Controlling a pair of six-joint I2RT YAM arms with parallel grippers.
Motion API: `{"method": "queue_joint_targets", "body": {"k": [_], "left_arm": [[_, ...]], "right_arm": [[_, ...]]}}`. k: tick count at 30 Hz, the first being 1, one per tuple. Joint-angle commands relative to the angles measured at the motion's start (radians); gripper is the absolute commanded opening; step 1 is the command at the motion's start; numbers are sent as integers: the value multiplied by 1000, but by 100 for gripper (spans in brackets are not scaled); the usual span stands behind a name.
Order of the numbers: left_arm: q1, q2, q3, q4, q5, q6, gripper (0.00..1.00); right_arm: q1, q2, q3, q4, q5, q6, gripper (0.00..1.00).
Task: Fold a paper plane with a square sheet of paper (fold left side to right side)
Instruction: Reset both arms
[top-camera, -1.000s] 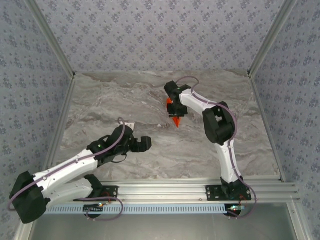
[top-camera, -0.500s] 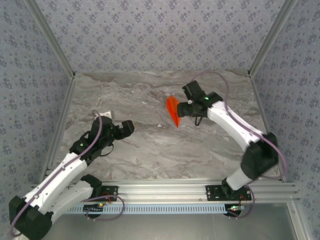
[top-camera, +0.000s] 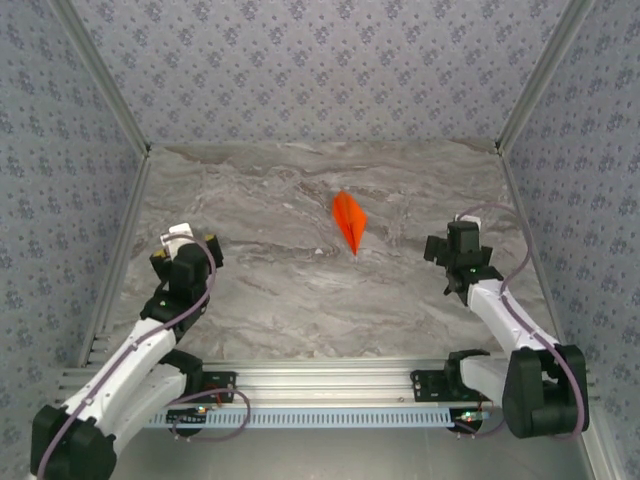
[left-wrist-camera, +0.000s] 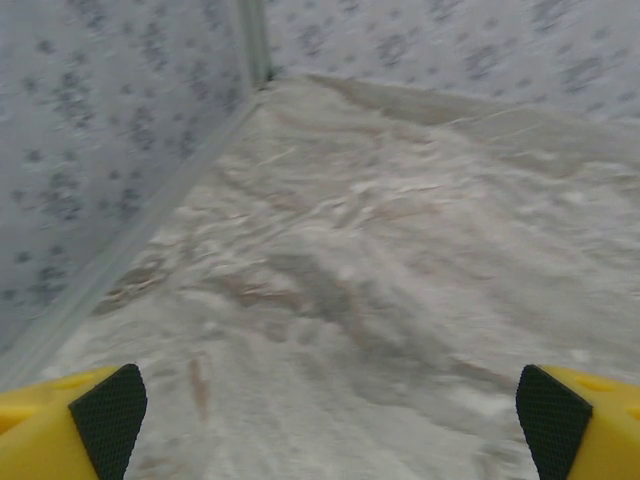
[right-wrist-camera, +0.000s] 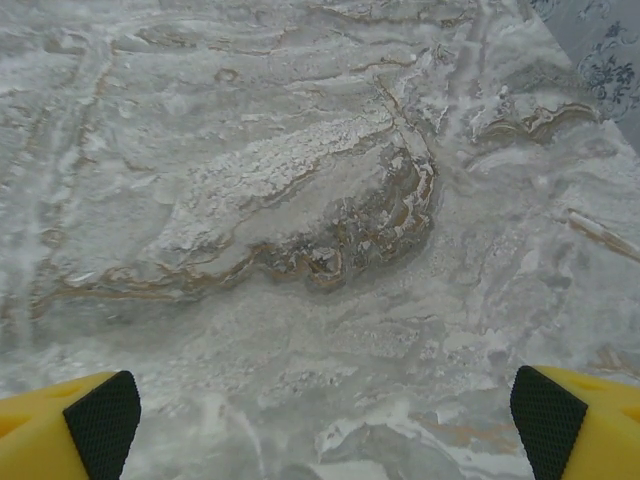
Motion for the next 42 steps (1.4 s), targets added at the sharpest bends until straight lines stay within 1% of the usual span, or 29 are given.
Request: {"method": "queue_joint_targets", "body": {"k": [1, 3, 5, 7, 8, 9, 11, 12, 13, 14, 15, 16, 17, 18, 20, 22, 23, 24, 26, 29, 30, 31, 32, 33, 34, 38, 42], "left_arm": [[60, 19, -53, 148, -14, 70, 98], [101, 28, -63, 189, 65, 111, 98], [135, 52, -83, 247, 119, 147, 98], [177, 97, -95, 297, 191, 175, 98], [197, 124, -100, 328, 228, 185, 98], [219, 151, -108, 365, 261, 196, 98], [246, 205, -129, 455, 315, 218, 98], [257, 231, -145, 520, 340, 228, 98], [267, 258, -164, 594, 373, 238, 98], [280, 283, -179, 657, 411, 243, 98], [297, 312, -193, 716, 447, 246, 98], [308, 344, -195, 758, 471, 247, 98], [317, 369, -186, 769, 497, 249, 98], [325, 397, -177, 792, 532, 261, 98], [339, 454, -169, 864, 580, 262, 98], [357, 514, -147, 903, 644, 266, 98], [360, 526, -125, 878, 655, 276, 98], [365, 555, -118, 899, 673, 283, 98], [373, 623, -130, 995, 691, 290, 98], [381, 767, -128, 1132, 713, 287, 98], [383, 759, -96, 1046, 727, 292, 98], [383, 742, -43, 918, 725, 296, 98], [384, 767, -11, 902, 722, 295, 98], [396, 762, -12, 891, 732, 280, 98], [401, 764, -9, 896, 708, 267, 98], [398, 763, -8, 890, 707, 270, 98], [396, 762, -7, 887, 707, 273, 98]], "right_arm": [[-19, 55, -56, 332, -23, -58, 100], [-19, 105, -94, 453, -36, -77, 100], [-21, 154, -121, 559, -53, -106, 100], [-23, 197, -104, 574, -87, -148, 100], [-24, 221, -109, 635, -107, -166, 100], [-24, 241, -99, 643, -116, -190, 100], [-26, 275, -89, 690, -123, -236, 100], [-35, 304, -105, 759, -141, -240, 100], [-60, 336, -110, 781, -170, -222, 100], [-76, 371, -133, 858, -198, -213, 100], [-82, 415, -160, 944, -201, -205, 100], [-83, 415, -168, 958, -199, -208, 100], [-88, 395, -158, 907, -217, -205, 100], [-91, 409, -159, 933, -229, -206, 100], [-109, 406, -132, 875, -242, -188, 100], [-112, 407, -135, 882, -251, -188, 100], [-112, 409, -135, 884, -251, -188, 100], [-112, 408, -134, 883, -252, -188, 100], [-113, 408, -134, 883, -253, -188, 100], [-114, 408, -135, 883, -254, -188, 100], [-113, 408, -134, 883, -254, -188, 100], [-112, 409, -135, 883, -255, -188, 100], [-114, 409, -134, 882, -254, -188, 100], [-113, 408, -135, 881, -254, -188, 100], [-112, 409, -135, 881, -252, -189, 100], [-107, 408, -132, 878, -246, -193, 100], [-108, 408, -124, 863, -268, -203, 100]]}}
